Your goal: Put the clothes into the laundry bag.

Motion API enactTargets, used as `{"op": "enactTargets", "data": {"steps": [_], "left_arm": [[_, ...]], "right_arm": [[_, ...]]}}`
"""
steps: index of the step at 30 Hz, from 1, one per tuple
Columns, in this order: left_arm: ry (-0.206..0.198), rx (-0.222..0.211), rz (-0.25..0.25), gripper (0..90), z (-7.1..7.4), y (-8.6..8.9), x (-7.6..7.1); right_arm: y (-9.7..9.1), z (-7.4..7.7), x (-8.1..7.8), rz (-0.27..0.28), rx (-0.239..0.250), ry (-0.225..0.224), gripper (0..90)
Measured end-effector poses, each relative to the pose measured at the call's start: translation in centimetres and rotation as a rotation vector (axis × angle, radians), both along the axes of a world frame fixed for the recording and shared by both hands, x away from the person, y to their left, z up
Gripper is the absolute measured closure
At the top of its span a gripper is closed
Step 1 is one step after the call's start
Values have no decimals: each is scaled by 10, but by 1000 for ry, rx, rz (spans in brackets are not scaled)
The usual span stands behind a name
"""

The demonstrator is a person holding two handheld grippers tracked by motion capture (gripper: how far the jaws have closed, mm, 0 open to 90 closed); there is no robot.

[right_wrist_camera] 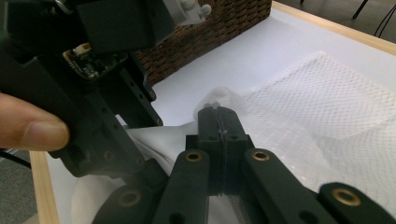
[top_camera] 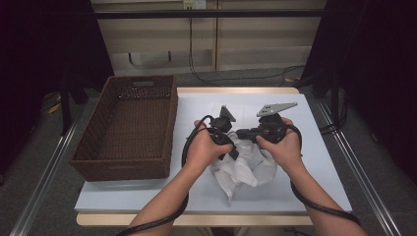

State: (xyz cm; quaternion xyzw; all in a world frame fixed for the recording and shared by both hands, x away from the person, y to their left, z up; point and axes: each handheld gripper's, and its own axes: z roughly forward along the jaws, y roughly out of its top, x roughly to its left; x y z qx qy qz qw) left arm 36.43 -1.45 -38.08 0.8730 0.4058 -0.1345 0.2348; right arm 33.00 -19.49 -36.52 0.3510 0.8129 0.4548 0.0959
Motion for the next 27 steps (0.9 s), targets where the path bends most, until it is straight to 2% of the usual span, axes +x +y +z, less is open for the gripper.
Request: {"op": "enactTargets", "data": {"steps": [9,27], "left_arm": [[-7,-17,8,698,-3,0,2],[-51,-21,24,686,-5,3,5]], "right_arm": [[1,-1,0,1,0,1,900],[3,-4,0,5,-4,4,900]]}}
